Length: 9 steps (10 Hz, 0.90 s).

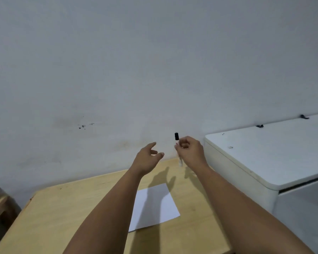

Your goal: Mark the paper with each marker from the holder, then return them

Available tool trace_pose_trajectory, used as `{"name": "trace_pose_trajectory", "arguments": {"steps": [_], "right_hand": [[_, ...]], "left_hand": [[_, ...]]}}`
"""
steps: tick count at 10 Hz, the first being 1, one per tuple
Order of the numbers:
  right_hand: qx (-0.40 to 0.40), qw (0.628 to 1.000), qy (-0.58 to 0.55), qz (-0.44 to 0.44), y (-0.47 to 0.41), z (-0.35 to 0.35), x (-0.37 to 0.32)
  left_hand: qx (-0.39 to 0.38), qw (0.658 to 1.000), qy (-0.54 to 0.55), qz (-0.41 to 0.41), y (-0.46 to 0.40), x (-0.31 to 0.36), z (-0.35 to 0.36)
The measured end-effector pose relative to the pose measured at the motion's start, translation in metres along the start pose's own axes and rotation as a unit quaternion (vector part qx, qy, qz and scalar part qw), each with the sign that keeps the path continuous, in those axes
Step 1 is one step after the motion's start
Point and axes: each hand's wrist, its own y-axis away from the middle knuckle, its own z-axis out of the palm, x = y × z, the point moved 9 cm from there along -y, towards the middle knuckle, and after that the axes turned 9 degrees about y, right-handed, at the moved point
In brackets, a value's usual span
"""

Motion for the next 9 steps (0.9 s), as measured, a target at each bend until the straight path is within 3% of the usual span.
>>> {"name": "trace_pose_trajectory", "arguments": {"steps": [2,4,7,9], "right_hand": [[0.143,0.99,0.013,-0.011,-0.095,-0.088,0.009],[0.1,0.994,0.048,0.023,-0.162,-0.073,0.058],[-0.014,0.989,0.105,0.102,-0.178,-0.001,0.132],[0.02,0.992,0.089,0.085,-0.165,-0.016,0.103]], "left_hand": [[-0.005,1.0,-0.03,-0.005,-0.062,-0.027,0.082],[0.002,0.999,-0.035,-0.012,-0.12,-0.049,0.15],[0.023,0.998,-0.064,0.017,-0.148,-0.051,0.174],[0.022,0.993,-0.112,0.04,-0.128,-0.039,0.159]]}}
